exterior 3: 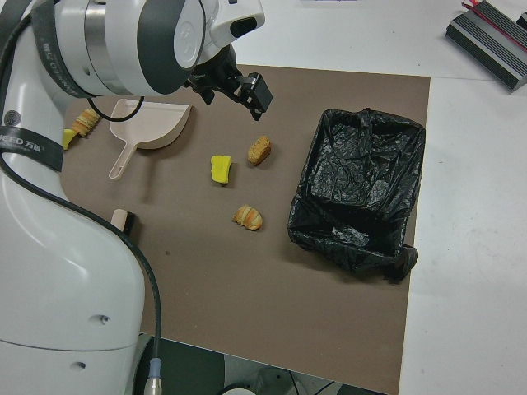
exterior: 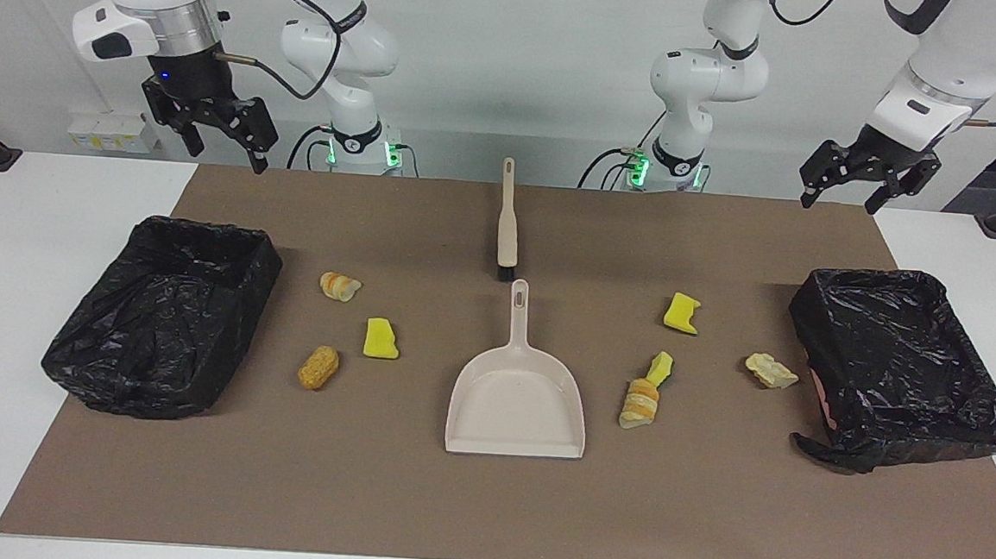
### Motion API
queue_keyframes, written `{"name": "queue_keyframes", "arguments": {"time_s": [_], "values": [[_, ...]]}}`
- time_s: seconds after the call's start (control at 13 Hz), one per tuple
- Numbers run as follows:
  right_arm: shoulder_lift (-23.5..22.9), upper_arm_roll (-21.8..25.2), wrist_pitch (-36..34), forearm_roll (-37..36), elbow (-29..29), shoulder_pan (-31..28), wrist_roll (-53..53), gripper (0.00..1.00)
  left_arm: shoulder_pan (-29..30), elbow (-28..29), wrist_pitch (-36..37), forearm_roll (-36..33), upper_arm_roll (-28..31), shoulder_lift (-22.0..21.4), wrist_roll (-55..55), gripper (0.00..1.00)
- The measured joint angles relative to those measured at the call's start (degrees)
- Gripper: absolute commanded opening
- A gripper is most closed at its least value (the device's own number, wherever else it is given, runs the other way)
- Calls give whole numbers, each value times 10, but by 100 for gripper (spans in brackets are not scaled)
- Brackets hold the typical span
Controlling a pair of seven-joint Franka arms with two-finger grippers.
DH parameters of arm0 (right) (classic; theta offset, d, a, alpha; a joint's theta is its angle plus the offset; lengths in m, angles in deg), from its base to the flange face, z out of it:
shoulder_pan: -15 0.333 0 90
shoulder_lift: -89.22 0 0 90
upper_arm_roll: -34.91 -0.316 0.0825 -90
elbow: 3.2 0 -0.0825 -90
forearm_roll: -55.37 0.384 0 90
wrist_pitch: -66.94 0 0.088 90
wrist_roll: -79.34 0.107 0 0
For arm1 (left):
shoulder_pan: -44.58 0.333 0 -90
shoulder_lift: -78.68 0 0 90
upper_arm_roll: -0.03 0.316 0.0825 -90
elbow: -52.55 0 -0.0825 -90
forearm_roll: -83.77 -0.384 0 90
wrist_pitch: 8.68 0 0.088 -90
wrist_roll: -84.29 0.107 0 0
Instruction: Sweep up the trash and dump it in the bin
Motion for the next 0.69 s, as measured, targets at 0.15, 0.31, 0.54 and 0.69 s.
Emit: {"name": "queue_keyframes", "arguments": {"time_s": [0.15,0.31,0.54,0.69], "values": [[0,0,0,0,0,0,0,100,0,0,-4,0,0,0,0,100],[0,0,0,0,0,0,0,100,0,0,-5,0,0,0,0,100],[0,-1,0,0,0,2,0,100,0,0,-5,0,0,0,0,100],[0,-1,0,1,0,2,0,100,0,0,-5,0,0,0,0,100]]}}
